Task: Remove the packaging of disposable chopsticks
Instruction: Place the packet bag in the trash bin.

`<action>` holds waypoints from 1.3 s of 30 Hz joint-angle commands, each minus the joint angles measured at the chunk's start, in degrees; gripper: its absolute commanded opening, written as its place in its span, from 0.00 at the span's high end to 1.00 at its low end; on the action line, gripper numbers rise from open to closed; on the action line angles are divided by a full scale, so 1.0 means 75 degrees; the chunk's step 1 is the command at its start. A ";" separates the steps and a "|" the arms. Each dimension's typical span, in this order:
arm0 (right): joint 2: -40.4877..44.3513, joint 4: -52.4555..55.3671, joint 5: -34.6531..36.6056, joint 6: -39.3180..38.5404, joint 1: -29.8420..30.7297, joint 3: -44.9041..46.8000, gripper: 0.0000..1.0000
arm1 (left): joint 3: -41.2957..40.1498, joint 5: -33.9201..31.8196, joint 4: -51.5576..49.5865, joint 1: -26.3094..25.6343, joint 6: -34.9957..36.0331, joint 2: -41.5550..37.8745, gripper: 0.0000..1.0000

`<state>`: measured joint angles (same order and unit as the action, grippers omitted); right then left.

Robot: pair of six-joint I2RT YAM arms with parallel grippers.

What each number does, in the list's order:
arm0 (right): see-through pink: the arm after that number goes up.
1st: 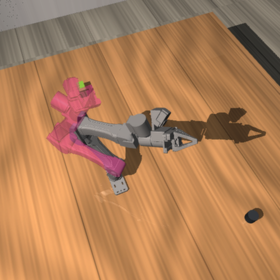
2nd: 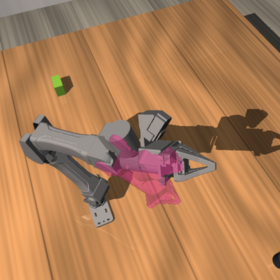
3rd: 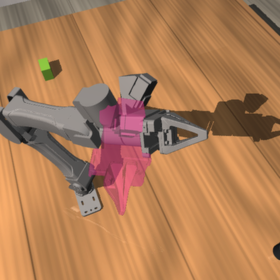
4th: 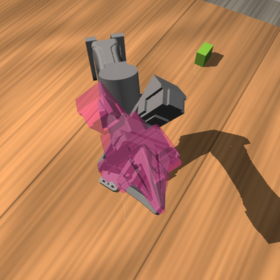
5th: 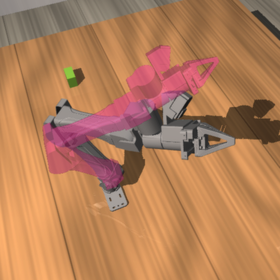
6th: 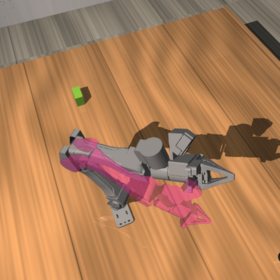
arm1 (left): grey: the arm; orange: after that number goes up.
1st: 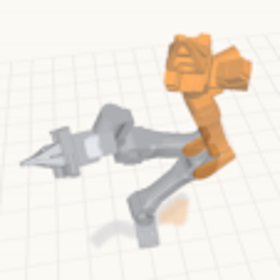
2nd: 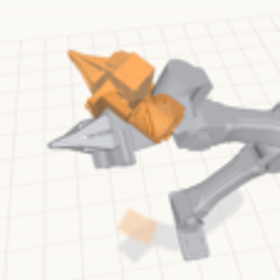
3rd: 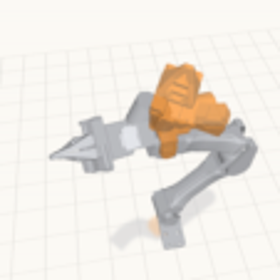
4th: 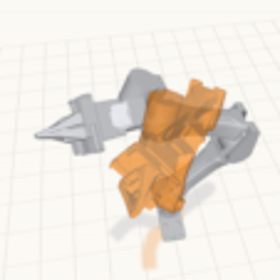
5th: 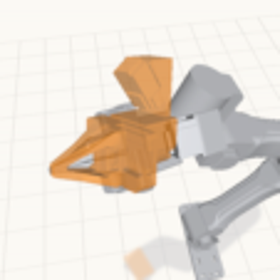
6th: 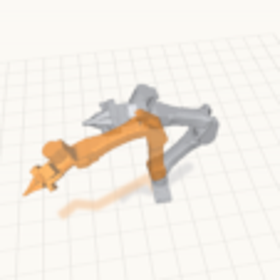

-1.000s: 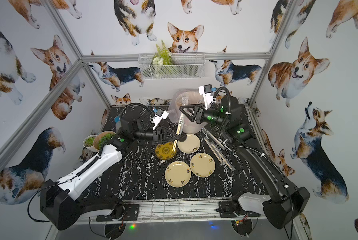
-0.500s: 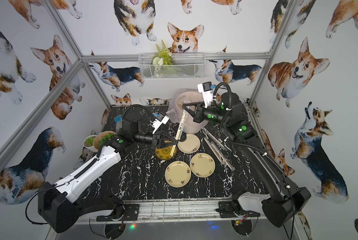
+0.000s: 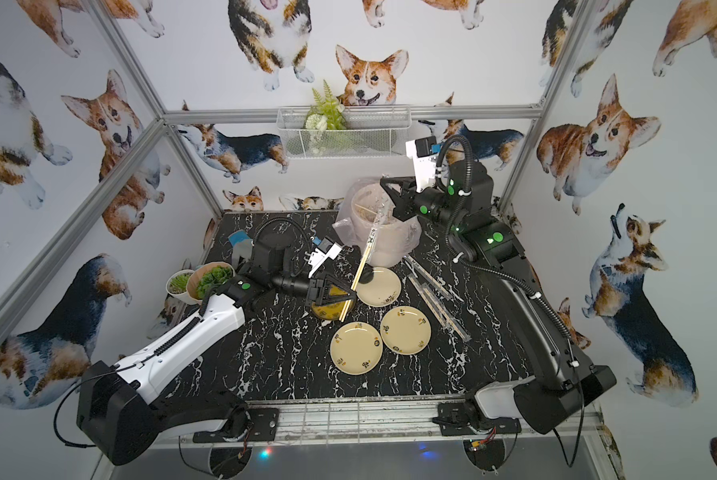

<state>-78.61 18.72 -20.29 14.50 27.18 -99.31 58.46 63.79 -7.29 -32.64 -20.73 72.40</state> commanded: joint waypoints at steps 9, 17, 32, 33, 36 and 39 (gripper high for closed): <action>-0.2227 -0.2274 0.3305 -0.2778 -0.0078 -0.1870 1.00 | -0.0349 -0.0794 -0.1277 0.0063 0.1111 -0.0451 1.00; -0.3853 -0.3374 0.3631 -0.3945 -0.0085 -0.2839 1.00 | -0.0540 -0.1209 -0.1706 0.0087 0.1341 -0.1068 1.00; -0.3731 -0.3031 0.2334 -0.3559 -0.0017 -0.0354 1.00 | -0.0708 -0.1659 -0.2075 0.0155 0.1610 -0.1507 1.00; -0.3692 -0.2897 0.2241 -0.3468 -0.0016 -0.0229 0.99 | -0.0714 -0.1683 -0.2090 0.0157 0.1626 -0.1508 1.00; -0.3706 -0.2026 0.1877 -0.3250 -0.0015 -0.0287 0.89 | -0.0716 -0.1720 -0.2113 0.0157 0.1659 -0.1497 1.00; -0.3744 -0.0788 0.1717 -0.2759 -0.0027 -0.0757 0.70 | -0.0713 -0.1738 -0.2099 0.0169 0.1657 -0.1452 1.00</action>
<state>-106.96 5.13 -4.78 -9.96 27.00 -102.89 53.21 50.81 -23.03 -31.53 -9.65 61.32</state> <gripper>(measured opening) 0.270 0.079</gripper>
